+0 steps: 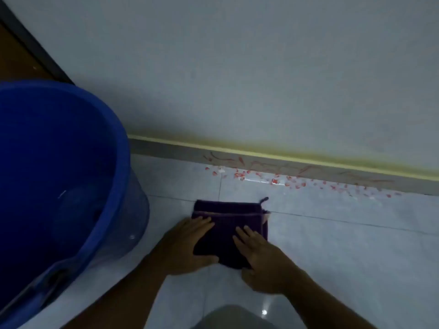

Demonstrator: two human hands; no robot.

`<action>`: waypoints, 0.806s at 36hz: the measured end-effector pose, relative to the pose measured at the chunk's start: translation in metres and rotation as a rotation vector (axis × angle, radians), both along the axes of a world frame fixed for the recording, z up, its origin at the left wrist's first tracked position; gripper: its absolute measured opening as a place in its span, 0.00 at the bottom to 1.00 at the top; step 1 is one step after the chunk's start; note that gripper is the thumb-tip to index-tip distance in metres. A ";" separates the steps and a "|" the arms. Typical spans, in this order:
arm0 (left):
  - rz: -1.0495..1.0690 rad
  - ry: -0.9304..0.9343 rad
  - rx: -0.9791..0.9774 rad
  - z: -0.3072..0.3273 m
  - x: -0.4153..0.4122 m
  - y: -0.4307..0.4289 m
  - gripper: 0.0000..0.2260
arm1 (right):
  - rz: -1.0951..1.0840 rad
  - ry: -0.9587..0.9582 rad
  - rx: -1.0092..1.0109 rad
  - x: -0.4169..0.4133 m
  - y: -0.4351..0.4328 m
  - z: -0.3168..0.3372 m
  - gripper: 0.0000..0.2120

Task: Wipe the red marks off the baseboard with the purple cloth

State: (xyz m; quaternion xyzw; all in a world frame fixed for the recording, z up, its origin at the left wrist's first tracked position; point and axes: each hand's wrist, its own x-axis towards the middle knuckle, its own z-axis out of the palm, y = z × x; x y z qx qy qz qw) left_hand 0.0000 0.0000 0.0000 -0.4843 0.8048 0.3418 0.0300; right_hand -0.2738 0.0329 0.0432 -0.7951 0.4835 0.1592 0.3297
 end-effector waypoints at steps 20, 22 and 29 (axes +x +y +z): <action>0.371 -0.219 -0.433 -0.065 0.018 -0.033 0.26 | -0.005 -0.070 -0.348 0.082 -0.025 -0.077 0.38; 0.357 -0.226 -0.442 -0.067 0.019 -0.033 0.26 | -0.047 -0.061 -0.376 0.088 -0.028 -0.080 0.38; 0.336 -0.229 -0.440 -0.067 0.021 -0.037 0.26 | -0.220 -0.081 -0.402 0.106 -0.080 -0.085 0.33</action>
